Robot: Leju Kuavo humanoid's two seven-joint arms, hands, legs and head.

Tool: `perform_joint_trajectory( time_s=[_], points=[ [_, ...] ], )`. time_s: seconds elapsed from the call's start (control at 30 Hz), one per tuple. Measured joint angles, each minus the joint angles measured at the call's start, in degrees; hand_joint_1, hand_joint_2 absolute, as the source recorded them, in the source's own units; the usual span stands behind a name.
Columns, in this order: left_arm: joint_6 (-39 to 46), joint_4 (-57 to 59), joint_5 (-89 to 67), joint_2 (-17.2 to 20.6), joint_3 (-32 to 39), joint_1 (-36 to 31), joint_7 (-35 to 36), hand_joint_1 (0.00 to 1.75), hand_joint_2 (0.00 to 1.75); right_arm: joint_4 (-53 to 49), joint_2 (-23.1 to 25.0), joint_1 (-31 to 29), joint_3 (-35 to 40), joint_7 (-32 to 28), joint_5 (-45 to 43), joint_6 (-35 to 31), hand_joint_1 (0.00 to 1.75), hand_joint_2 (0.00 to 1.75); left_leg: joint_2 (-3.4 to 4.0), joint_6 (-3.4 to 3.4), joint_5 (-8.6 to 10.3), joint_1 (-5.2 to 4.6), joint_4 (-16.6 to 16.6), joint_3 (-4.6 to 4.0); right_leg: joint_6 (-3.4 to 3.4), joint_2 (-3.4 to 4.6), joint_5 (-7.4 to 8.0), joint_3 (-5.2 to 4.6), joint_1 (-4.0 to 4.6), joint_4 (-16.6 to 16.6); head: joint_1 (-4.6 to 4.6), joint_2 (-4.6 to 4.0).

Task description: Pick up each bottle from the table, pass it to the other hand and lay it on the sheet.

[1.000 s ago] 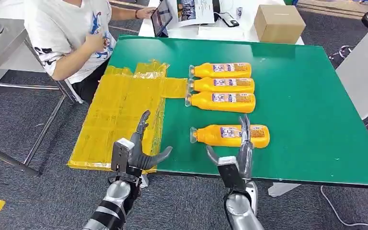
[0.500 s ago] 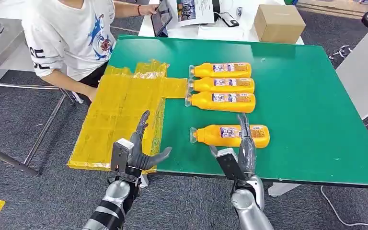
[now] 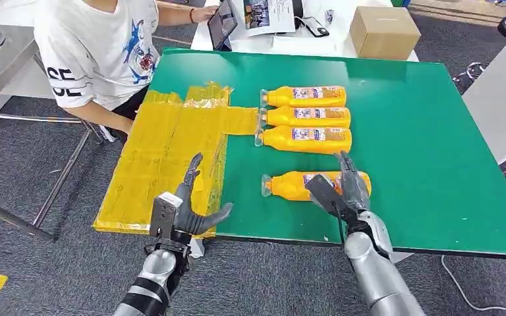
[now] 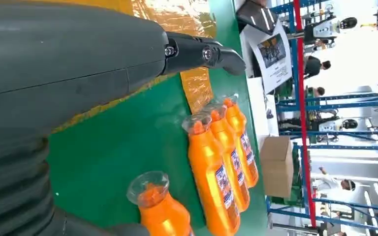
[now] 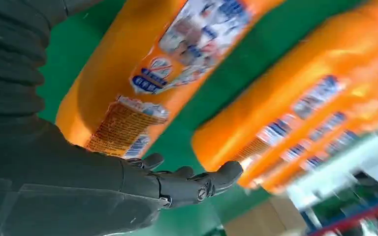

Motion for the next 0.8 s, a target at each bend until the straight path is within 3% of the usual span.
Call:
perform_joint_trajectory(
  time_s=[0.43, 0.8],
  points=[
    [-0.20, 0.79, -0.07, 0.00, 1.19, -0.11, -0.17, 0.00, 1.75, 5.07, -3.14, -4.75, 0.59, 1.77, 0.26, 2.90, 0.00, 1.75, -0.04, 0.00, -0.01, 0.01, 0.00, 0.00, 0.00, 0.00, -0.01, 0.00, 0.01, 0.00, 0.00, 0.00],
    [-1.09, 3.24, 0.09, 0.09, 2.11, -2.06, -0.87, 0.00, 1.75, 12.61, -3.60, -10.35, 5.38, 2.58, 0.39, 11.91, 0.00, 1.75, -0.03, 0.01, 0.02, 0.02, 0.00, 0.01, 0.00, 0.00, -0.01, 0.00, 0.02, 0.00, 0.00, 0.00]
  ],
)
